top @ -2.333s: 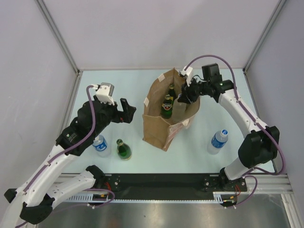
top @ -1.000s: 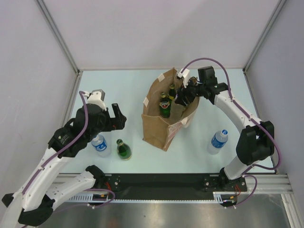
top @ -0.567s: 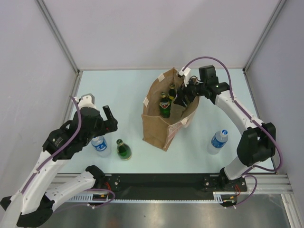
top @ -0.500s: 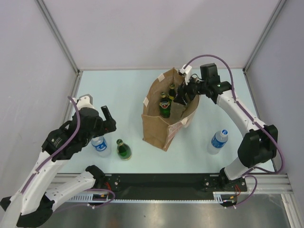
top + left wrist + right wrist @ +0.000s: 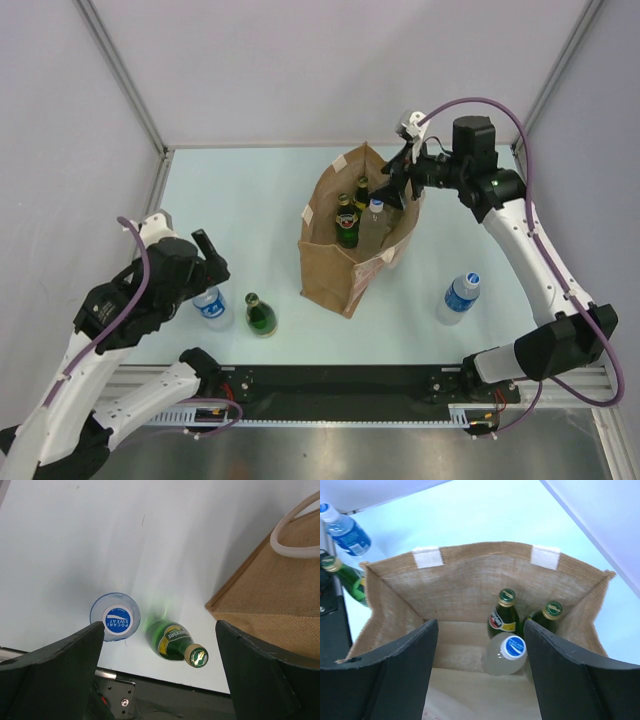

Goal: Place the beverage into the canvas bag

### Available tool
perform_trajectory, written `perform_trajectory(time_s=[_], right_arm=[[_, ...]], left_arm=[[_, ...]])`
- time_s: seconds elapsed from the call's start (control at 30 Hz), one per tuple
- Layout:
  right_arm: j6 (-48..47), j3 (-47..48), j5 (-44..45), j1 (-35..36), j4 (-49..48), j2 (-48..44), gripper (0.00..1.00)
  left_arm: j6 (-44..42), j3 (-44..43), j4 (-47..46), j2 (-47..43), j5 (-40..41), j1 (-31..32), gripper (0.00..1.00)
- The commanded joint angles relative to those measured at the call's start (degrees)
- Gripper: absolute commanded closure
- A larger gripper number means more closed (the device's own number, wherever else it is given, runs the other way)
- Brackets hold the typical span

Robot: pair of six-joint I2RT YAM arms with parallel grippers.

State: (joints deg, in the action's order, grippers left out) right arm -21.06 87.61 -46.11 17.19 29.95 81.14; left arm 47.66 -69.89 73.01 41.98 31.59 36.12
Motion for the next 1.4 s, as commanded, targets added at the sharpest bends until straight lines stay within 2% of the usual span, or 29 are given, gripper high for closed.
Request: perform_trajectory(time_s=[0.0,0.23,0.33,0.47,0.5,0.67,0.93,0.97,1.03,1.07,1.13,1.23,1.37], right_arm=[[0.3,-1.3,-4.4,0.9,0.5,-2.2,0.25],[2.2,-4.2,-3.7,0.8,-1.2,-4.1,0.25],[2.5,-4.6,-3.6,0.6,-1.7,-4.3,0.25],[2.8,-5.1,-3.6,-0.1,-2.0,-4.5,0.25],[3.0,-5.4,-3.6,-0.1,-2.0,-4.7,0.25],[3.4,-6.1,-3.6,-0.8,-2.7,-5.1,0.25],[4.3,-6.5,-4.0,-1.3,-3.5,-5.6,0.25],[4.4,-6.5,-4.0,-1.4,-3.4,-5.6,0.25],[4.4,-6.3,-4.1,-1.4,-3.5,-5.9,0.26],[4.4,-6.2,-4.1,-1.5,-3.5,-6.2,0.25],[4.4,-6.3,-4.3,-1.7,-3.3,-6.4,0.25],[4.6,-6.4,-4.4,-1.9,-3.6,-6.9,0.25],[5.2,-6.9,-4.7,-2.3,-4.0,-7.6,0.25]], left_arm=[[2.8,0.9,1.0,1.5,0.0,-1.1,0.03],[9.0,6.4,2.7,2.6,-0.9,-4.4,0.10],[8.4,8.8,2.3,2.9,-1.2,-6.9,0.14],[6.9,9.0,1.1,3.1,-1.3,-9.0,0.24],[6.1,9.2,0.8,3.3,-1.8,-9.8,0.30],[5.4,10.3,0.0,3.8,-3.7,-10.6,0.45],[3.3,10.8,0.0,4.4,-3.6,-11.8,0.52],[3.1,10.5,-0.2,4.5,-3.6,-11.8,0.57],[1.4,9.1,-1.1,4.7,-3.6,-11.8,0.65],[0.5,8.4,-1.6,4.7,-3.6,-11.8,0.74],[-4.2,5.5,-4.2,4.7,-4.1,-11.8,0.86],[-14.1,0.5,-9.0,4.8,-5.5,-11.8,0.97],[-26.4,-6.5,-14.6,7.5,-10.8,-11.8,1.00]])
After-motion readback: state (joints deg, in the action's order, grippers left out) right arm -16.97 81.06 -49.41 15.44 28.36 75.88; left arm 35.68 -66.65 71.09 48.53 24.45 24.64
